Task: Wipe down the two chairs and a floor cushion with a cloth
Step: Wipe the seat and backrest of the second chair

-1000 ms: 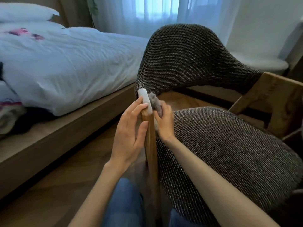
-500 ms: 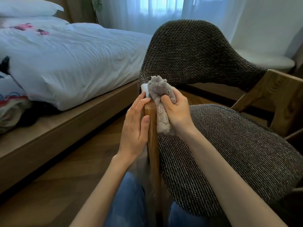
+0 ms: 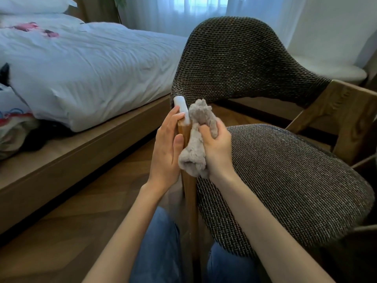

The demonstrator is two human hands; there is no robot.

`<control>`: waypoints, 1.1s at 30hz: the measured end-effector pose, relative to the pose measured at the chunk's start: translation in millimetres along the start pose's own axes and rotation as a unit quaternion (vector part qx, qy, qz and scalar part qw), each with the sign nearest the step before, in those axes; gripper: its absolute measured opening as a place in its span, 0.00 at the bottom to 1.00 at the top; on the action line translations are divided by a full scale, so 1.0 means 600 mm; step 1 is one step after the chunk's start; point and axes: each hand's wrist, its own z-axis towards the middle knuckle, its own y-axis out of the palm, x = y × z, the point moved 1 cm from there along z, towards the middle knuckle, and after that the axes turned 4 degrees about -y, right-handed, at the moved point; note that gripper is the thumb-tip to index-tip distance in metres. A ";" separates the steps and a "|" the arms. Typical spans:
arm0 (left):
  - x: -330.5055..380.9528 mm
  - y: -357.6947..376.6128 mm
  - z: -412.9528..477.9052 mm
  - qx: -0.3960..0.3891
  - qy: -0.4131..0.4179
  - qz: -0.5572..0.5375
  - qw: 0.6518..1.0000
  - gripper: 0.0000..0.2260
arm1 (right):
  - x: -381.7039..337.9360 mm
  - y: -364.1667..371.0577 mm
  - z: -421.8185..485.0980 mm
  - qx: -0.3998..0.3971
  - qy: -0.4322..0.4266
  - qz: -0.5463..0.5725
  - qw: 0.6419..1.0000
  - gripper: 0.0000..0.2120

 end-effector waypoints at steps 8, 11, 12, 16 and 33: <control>0.001 -0.001 0.002 0.016 0.025 0.030 0.999 0.20 | 0.079 -0.039 -0.088 -0.044 0.030 -0.141 0.989 0.03; 0.002 -0.002 0.003 0.026 0.032 0.048 0.998 0.20 | 0.082 -0.069 -0.095 -0.132 0.048 -0.224 0.965 0.06; 0.002 -0.002 0.003 0.029 0.035 0.050 0.998 0.20 | 0.074 -0.078 -0.086 -0.154 0.043 -0.255 0.954 0.05; 0.000 -0.004 0.004 0.036 0.043 0.058 0.997 0.19 | 0.030 -0.122 -0.039 -0.068 -0.083 -0.386 0.916 0.04; -0.016 0.013 0.011 0.057 0.068 0.038 0.995 0.19 | 0.122 -0.147 -0.009 -0.106 0.083 -0.598 0.790 0.14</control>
